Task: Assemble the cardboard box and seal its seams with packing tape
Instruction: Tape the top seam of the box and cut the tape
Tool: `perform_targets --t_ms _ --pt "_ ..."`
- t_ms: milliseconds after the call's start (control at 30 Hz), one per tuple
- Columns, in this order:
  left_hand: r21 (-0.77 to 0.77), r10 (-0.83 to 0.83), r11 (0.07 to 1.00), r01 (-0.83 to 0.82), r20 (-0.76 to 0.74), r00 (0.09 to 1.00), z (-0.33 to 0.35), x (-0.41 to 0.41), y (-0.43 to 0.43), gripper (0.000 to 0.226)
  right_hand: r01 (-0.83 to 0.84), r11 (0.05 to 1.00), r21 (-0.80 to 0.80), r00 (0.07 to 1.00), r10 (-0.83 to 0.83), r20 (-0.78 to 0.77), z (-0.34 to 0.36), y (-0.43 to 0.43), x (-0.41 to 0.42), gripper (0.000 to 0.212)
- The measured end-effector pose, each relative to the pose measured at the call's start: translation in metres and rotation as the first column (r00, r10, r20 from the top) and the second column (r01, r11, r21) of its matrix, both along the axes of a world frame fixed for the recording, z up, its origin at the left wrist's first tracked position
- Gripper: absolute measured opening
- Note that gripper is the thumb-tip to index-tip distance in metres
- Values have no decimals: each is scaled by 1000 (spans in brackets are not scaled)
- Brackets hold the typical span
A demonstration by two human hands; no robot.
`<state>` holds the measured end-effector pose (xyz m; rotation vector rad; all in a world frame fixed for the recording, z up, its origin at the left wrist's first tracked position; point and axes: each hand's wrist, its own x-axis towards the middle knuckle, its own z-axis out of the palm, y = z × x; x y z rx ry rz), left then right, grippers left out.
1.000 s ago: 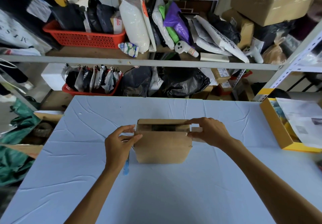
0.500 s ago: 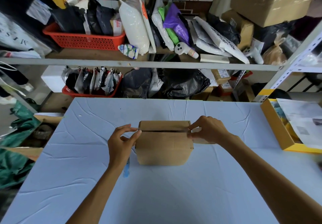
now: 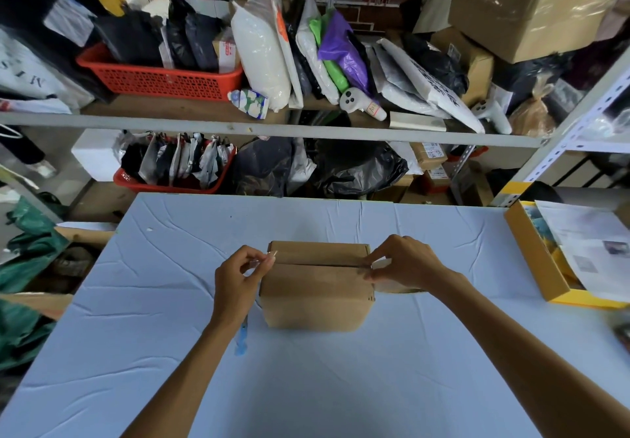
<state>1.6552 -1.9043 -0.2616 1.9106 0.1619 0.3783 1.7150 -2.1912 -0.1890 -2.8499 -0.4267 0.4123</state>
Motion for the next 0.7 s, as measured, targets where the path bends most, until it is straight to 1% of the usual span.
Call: perform_targets --t_ms 133,233,300,400,500,633,700 --pt "23 7 1000 -7 1 1000 1 3 -3 15 19 1000 18 1000 -19 15 -1 -5 1 31" --pt "40 2 999 -2 -8 1000 0 4 -4 17 81 996 23 996 -82 24 -2 -7 4 31" --pt "50 8 999 -6 -22 1000 0 4 -5 18 118 993 32 991 -119 57 -1 -6 6 31" --pt "34 10 999 -8 -40 999 1 3 -6 19 119 993 10 987 -119 106 3 1 13 33" --pt "26 28 999 -27 -48 998 1 3 -7 20 100 994 -44 993 -97 70 2 5 19 33" --pt "-28 74 997 -76 -90 993 0 4 -10 18 103 994 -37 995 -103 13 -8 2 17 37" --pt "-30 96 995 -100 -110 989 1 4 -12 18 109 993 -37 994 -108 13 -11 0 17 39"
